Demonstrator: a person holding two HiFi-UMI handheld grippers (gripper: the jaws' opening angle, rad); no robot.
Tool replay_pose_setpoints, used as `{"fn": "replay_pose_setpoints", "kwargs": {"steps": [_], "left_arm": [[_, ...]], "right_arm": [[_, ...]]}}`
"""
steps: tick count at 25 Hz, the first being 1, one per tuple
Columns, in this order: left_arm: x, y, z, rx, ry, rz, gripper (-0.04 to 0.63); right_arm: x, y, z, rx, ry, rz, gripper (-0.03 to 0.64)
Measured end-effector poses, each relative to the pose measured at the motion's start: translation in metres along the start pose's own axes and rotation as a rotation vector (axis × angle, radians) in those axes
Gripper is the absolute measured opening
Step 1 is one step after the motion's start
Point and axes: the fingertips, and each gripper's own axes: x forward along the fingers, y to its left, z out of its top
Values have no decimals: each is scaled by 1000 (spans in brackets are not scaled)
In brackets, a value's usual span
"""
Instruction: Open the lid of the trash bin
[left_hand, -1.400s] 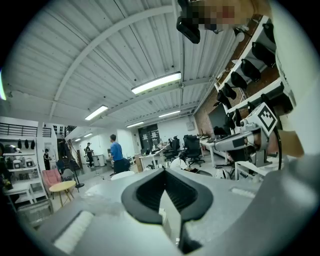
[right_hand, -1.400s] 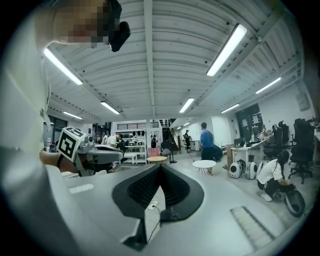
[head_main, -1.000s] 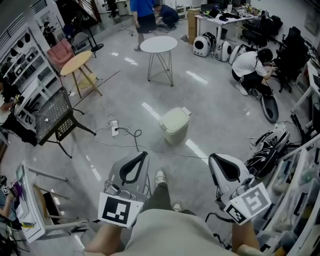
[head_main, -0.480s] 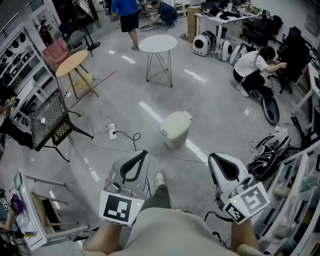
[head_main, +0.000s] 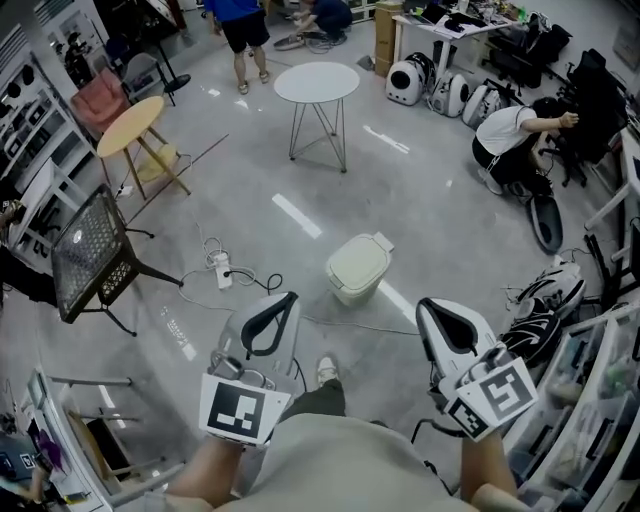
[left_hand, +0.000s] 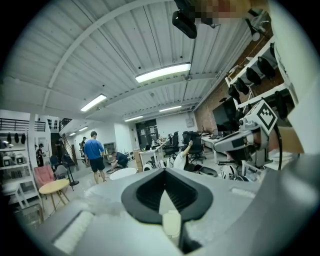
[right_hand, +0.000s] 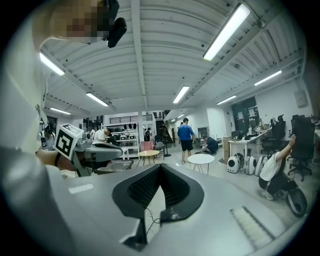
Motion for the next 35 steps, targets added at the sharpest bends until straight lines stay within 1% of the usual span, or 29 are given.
{"fn": "replay_pose_setpoints", "kwargs": {"steps": [6,10,13,19,22,24,26,29,32,35], "left_arm": [[42,58,-11,-18,13,-25,2],[61,85,-22,-25,26,-46,2],[75,97,-30,-24,38,-53,2],[99,112,-39,-48,66,-48,2],[113,114,-54,-19,91,-51,2],[123,115,-63,-19,119,-34,2],[133,117,-70,-46,138,-9,2],[151,120,-87,-62,169,4,2],[171,119,-109,-48,206,-5,2],[193,118,-133,-35,239,-9,2]], "right_arm": [[72,-11,3,11,36,-14,3],[108,-20,2,18,54,-35,3],[127,-31,-2,27,63,-48,3],[154,-50,-12,55,102,-37,3],[165,-62,-20,75,119,-23,3],[172,-70,-28,88,134,-7,3],[181,-80,-38,88,155,7,3],[198,-100,-60,65,198,1,3],[215,-118,-86,72,234,-3,3],[232,-129,-116,102,269,14,3]]}}
